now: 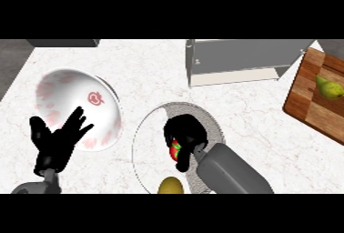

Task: Pick the tomato from the placemat and place it in the tiered shelf

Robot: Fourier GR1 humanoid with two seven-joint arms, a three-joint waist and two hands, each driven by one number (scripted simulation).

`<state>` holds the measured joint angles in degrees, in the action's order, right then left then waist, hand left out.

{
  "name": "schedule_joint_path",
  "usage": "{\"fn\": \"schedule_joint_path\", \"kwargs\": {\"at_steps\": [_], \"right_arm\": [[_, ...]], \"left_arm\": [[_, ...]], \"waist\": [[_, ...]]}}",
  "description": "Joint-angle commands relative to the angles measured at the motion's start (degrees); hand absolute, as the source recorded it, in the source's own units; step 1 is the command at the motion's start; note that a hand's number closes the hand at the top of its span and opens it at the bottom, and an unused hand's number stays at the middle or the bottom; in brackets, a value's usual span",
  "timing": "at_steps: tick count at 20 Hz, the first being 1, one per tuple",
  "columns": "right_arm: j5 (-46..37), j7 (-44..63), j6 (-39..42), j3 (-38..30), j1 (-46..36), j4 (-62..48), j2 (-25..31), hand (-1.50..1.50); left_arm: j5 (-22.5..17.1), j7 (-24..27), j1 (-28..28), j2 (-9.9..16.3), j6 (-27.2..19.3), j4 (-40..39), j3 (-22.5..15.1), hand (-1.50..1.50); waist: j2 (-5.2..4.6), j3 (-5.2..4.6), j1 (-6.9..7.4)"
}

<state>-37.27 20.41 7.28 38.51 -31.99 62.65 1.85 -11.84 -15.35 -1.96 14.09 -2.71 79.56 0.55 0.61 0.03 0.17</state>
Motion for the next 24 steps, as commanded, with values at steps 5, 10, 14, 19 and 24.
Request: {"fn": "schedule_joint_path", "kwargs": {"at_steps": [5,10,14,19,24], "right_arm": [[3.98,3.87,3.64,-9.68,5.18,15.86,6.63,1.50],[2.21,8.74,0.14,-10.76,7.15,31.45,5.88,1.50],[-0.41,18.74,2.07,-14.60,0.52,40.46,5.37,1.50],[2.62,31.06,10.10,-22.78,-7.06,51.54,7.01,1.50],[9.87,37.83,17.74,-35.06,-17.00,53.33,11.18,1.50]], "left_arm": [[0.37,-2.05,-1.49,1.09,0.56,-2.60,1.76,0.00],[1.98,0.99,-0.18,-0.72,-0.54,-3.86,1.08,0.00],[0.49,0.32,0.59,0.13,1.35,-3.66,2.02,0.00],[2.65,0.09,-0.53,-1.81,-0.63,-3.66,0.29,0.00],[2.24,-1.00,0.69,-1.21,0.55,-1.91,0.42,0.00]], "waist": [[-0.35,-0.03,-1.17],[-0.08,-0.05,-2.02],[-0.18,-0.09,-1.25],[-0.27,-0.09,-1.04],[-0.30,-0.06,-0.47]]}}
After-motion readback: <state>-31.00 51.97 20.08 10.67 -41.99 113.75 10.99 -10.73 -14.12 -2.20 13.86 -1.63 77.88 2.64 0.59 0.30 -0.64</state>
